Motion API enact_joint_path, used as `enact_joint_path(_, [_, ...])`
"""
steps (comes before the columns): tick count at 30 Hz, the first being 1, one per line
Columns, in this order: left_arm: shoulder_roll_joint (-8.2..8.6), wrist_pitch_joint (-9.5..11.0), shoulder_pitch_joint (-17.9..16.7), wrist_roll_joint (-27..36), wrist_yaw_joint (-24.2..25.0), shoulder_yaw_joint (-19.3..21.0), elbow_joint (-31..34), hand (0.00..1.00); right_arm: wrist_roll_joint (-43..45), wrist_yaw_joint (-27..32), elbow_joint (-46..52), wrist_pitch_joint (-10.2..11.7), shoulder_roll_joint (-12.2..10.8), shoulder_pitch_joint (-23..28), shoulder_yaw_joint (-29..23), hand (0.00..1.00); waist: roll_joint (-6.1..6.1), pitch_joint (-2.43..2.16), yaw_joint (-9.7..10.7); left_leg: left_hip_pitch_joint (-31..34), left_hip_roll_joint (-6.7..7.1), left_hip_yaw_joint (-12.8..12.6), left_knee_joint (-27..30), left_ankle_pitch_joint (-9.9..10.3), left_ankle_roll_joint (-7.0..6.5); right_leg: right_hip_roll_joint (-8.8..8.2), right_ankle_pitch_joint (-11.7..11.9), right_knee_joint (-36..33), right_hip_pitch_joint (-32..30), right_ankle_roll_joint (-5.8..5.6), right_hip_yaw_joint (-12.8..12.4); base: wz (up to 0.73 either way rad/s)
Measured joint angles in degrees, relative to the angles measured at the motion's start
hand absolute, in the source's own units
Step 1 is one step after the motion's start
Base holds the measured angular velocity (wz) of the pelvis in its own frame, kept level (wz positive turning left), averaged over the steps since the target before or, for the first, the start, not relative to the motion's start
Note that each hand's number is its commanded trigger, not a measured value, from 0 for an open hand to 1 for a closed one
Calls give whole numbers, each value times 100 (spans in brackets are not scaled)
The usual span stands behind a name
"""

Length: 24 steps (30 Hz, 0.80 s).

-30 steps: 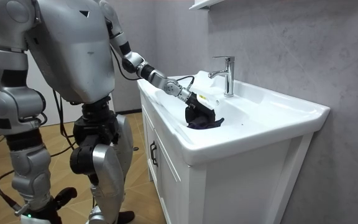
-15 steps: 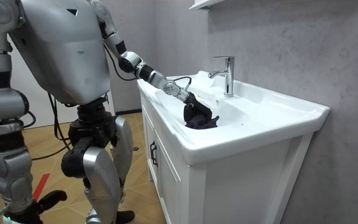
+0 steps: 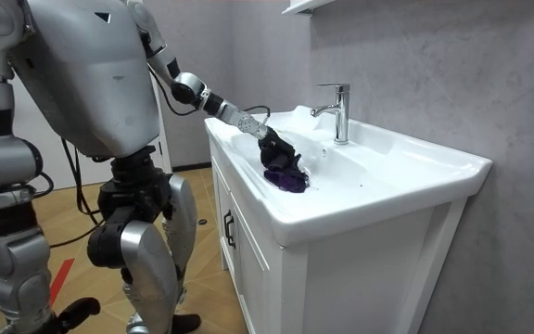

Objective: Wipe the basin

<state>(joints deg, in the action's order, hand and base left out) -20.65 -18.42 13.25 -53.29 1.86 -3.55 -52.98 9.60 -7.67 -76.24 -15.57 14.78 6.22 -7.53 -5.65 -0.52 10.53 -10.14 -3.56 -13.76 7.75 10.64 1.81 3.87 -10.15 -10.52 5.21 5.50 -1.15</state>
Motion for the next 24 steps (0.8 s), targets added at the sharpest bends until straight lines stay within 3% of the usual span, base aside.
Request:
enact_joint_path(4, [-176, -14, -67, -113, -1, 369, -65, 100, 12, 69, -69, -14, 22, -91, -101, 0, -18, 21, -55, 44, 3, 8, 1, 0, 0, -15, 0, 18, -12, -1, 60, 10])
enact_joint_path(6, [-184, -14, -100, -136, -1, 411, -82, 100, -3, 89, -45, -33, 37, -126, -111, 0, -76, -4, -168, 43, 7, -1, 0, -1, 0, -18, -2, 23, -4, -3, 48, -4])
enact_joint_path(9, [-184, -14, -253, -142, -1, 490, 33, 100, 0, 172, -25, -85, 47, -142, -110, 0, -115, -7, -168, 22, 8, 49, 5, -1, 0, -18, -5, 72, 68, 0, 72, 2])
enact_joint_path(16, [-222, -17, -576, -145, -1, 587, 487, 100, 27, 273, 50, -162, 92, -186, -35, 0, -116, -4, -355, -4, -7, 197, 9, -1, 1, 7, -29, 62, 66, 46, 136, -3])
enact_joint_path(24, [-222, -1, -627, -147, -3, 607, 866, 100, 10, 274, -9, -126, 146, -355, 95, 0, -53, -1, -620, 42, -19, 452, 8, -6, 8, 0, -71, 87, 89, 107, 395, 7])
